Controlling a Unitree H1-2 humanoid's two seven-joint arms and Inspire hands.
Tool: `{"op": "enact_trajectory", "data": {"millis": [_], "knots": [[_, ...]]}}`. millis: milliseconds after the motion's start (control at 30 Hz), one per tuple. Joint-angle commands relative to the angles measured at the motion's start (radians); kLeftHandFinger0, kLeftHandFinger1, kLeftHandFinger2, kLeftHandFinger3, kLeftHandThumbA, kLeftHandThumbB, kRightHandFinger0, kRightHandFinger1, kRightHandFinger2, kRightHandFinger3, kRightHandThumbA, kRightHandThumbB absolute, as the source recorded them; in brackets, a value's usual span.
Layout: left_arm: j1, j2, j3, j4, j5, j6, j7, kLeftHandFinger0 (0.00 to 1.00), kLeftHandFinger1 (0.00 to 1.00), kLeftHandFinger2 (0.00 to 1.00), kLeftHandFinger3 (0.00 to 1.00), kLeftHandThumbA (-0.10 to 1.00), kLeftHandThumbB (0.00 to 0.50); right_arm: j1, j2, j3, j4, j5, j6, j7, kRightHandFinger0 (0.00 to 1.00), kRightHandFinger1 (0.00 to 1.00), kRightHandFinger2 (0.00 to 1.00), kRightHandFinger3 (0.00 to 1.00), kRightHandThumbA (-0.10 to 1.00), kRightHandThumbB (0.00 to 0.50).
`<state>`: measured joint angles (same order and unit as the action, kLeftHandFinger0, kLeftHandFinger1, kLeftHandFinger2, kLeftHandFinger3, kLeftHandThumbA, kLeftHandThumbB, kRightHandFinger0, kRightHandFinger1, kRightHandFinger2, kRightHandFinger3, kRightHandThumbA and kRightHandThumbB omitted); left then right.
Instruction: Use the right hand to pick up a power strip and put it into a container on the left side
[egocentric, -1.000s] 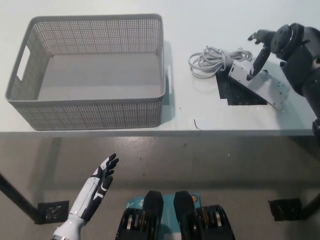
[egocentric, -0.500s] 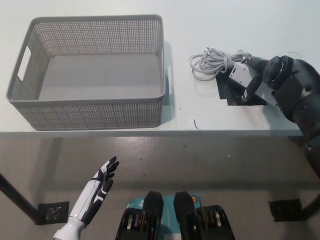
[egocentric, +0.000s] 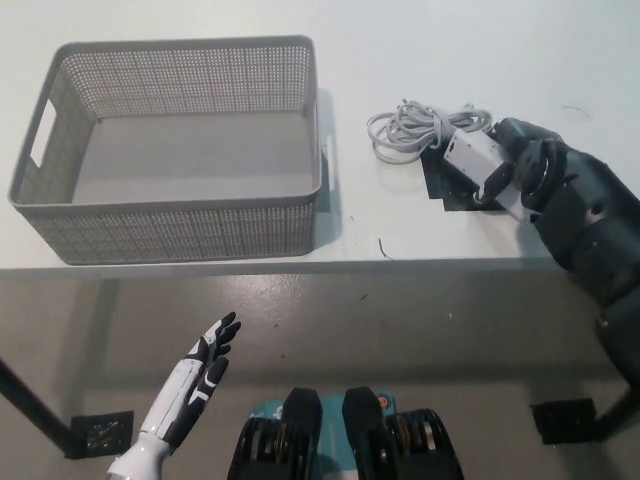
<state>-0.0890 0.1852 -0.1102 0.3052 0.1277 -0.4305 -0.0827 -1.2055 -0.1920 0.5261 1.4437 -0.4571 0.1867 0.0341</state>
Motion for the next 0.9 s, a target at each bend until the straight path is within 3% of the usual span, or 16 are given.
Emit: {"op": "enact_trajectory", "data": {"millis": [0,167,233,267,333,400,467,500,533,567,600,667,700,767,833,867], "knots": [[-0.040,0.035,-0.011,-0.036,0.031,-0.040,-0.003,1.00,1.00,1.00,1.00,1.00,0.261,0.078,-0.002,-0.041,0.010,0.009,-0.066,-0.315,0.47,0.54,0.65,0.76,-0.10,0.244],[-0.052,0.036,-0.014,-0.030,0.032,-0.040,-0.001,1.00,1.00,1.00,1.00,1.00,0.248,0.080,-0.012,-0.057,0.010,0.013,-0.100,-0.339,0.39,0.46,0.56,0.73,-0.10,0.244],[-0.055,0.035,-0.012,-0.030,0.020,-0.040,-0.009,1.00,1.00,1.00,1.00,1.00,0.257,0.081,-0.017,-0.085,0.011,0.035,-0.107,-0.336,0.43,0.49,0.59,0.83,-0.10,0.230],[-0.057,0.035,-0.011,-0.030,0.016,-0.040,-0.013,1.00,1.00,1.00,1.00,1.00,0.258,0.083,-0.020,-0.101,0.011,0.047,-0.122,-0.342,0.38,0.46,0.56,0.87,-0.10,0.233],[-0.060,0.038,-0.014,-0.029,0.014,-0.040,-0.014,1.00,1.00,1.00,1.00,1.00,0.250,0.081,-0.028,-0.145,0.011,0.082,-0.143,-0.318,0.40,0.49,0.61,0.87,-0.10,0.206],[-0.062,0.039,-0.016,-0.028,0.008,-0.040,-0.020,1.00,1.00,1.00,1.00,1.00,0.240,0.078,-0.031,-0.202,0.010,0.124,-0.157,-0.307,0.35,0.44,0.55,0.71,-0.10,0.217],[-0.063,0.041,-0.019,-0.027,0.005,-0.040,-0.022,1.00,1.00,1.00,1.00,1.00,0.230,0.069,-0.029,-0.271,0.011,0.171,-0.160,-0.289,0.27,0.39,0.52,0.69,-0.10,0.209],[-0.066,0.042,-0.021,-0.026,0.006,-0.040,-0.022,1.00,1.00,1.00,1.00,1.00,0.221,0.063,-0.028,-0.306,0.011,0.193,-0.164,-0.279,0.31,0.44,0.55,0.72,-0.10,0.212],[-0.070,0.045,-0.025,-0.026,0.012,-0.040,-0.018,1.00,1.00,1.00,1.00,1.00,0.213,0.055,-0.027,-0.410,0.010,0.282,-0.182,-0.249,0.26,0.39,0.47,0.62,-0.10,0.245],[-0.071,0.048,-0.029,-0.027,0.016,-0.040,-0.015,1.00,1.00,1.00,1.00,1.00,0.211,0.052,-0.023,-0.504,0.009,0.358,-0.200,-0.236,0.06,0.21,0.33,0.34,-0.10,0.244],[-0.071,0.050,-0.031,-0.027,0.020,-0.040,-0.013,0.99,1.00,1.00,1.00,1.00,0.213,0.046,-0.019,-0.583,0.008,0.426,-0.206,-0.210,0.01,0.07,0.18,0.18,-0.10,0.199],[-0.072,0.051,-0.033,-0.027,0.022,-0.040,-0.011,0.98,1.00,1.00,1.00,1.00,0.212,0.042,-0.016,-0.648,0.007,0.451,-0.206,-0.179,0.00,0.02,0.29,0.32,-0.10,0.168],[-0.072,0.054,-0.034,-0.027,0.026,-0.040,-0.009,0.97,1.00,1.00,1.00,1.00,0.218,0.032,-0.009,-0.744,0.005,0.535,-0.195,-0.123,0.00,0.00,0.34,0.39,-0.10,0.159],[-0.073,0.055,-0.034,-0.027,0.030,-0.040,-0.004,0.95,0.99,1.00,1.00,1.00,0.203,0.018,0.004,-0.896,0.004,0.656,-0.160,-0.075,0.00,0.06,0.66,0.76,-0.10,0.167],[-0.077,0.054,-0.036,-0.022,0.023,-0.040,-0.009,0.94,0.97,0.97,1.00,1.00,0.186,0.006,0.016,-0.973,0.003,0.705,-0.121,-0.033,0.00,0.04,0.71,0.99,-0.10,0.155],[-0.077,0.054,-0.035,-0.022,0.023,-0.040,-0.012,0.94,0.97,0.97,1.00,1.00,0.186,0.007,0.022,-0.998,0.002,0.718,-0.117,0.008,0.00,0.02,0.67,1.00,-0.10,0.145]]}}
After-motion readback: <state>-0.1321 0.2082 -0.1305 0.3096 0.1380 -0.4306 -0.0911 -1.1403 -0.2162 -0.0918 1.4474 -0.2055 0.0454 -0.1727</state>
